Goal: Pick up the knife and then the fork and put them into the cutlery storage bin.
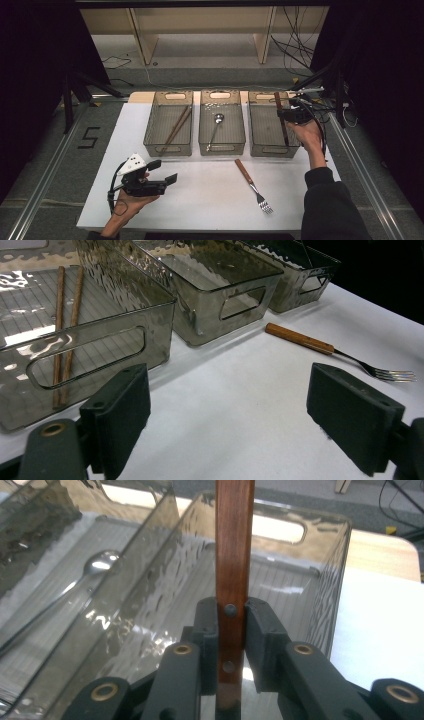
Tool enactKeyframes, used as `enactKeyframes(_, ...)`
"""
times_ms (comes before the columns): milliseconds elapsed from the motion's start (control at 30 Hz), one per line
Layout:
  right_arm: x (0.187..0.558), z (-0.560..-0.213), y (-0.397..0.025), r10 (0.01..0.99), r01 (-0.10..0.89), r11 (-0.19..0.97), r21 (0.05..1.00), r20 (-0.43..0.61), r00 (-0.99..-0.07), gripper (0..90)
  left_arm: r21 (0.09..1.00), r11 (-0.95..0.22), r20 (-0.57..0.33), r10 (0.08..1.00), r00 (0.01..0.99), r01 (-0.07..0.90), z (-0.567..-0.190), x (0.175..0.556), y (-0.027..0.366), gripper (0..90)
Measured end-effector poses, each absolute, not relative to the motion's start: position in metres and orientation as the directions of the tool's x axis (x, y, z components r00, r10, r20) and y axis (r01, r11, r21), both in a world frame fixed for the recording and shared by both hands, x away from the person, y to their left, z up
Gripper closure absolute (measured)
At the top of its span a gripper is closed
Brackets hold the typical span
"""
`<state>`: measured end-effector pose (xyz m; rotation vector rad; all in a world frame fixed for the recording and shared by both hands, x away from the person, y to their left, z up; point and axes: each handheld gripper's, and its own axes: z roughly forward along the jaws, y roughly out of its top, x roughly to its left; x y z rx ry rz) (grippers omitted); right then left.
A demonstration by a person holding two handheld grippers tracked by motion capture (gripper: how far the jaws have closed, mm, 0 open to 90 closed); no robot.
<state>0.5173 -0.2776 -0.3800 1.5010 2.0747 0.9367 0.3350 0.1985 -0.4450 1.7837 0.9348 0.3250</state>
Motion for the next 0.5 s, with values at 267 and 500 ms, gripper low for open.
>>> enactKeyframes(267, 0.5216, -0.3913, -0.2774, 0.952, 0.705, 0.197, 0.681, 0.039, -0.305, 72.7, 0.887, -0.149, -0.203, 0.725, 0.659, 0.437, -0.4445, 0.3350, 0.1989, 17.1)
enactKeyframes(500, 0.5175, -0.3840, -0.2744, 0.944, 0.688, 0.194, 0.699, 0.057, -0.324, 62.0, 0.887, -0.145, -0.206, 0.726, 0.656, 0.439, -0.4444, 0.3347, 0.1990, 17.1)
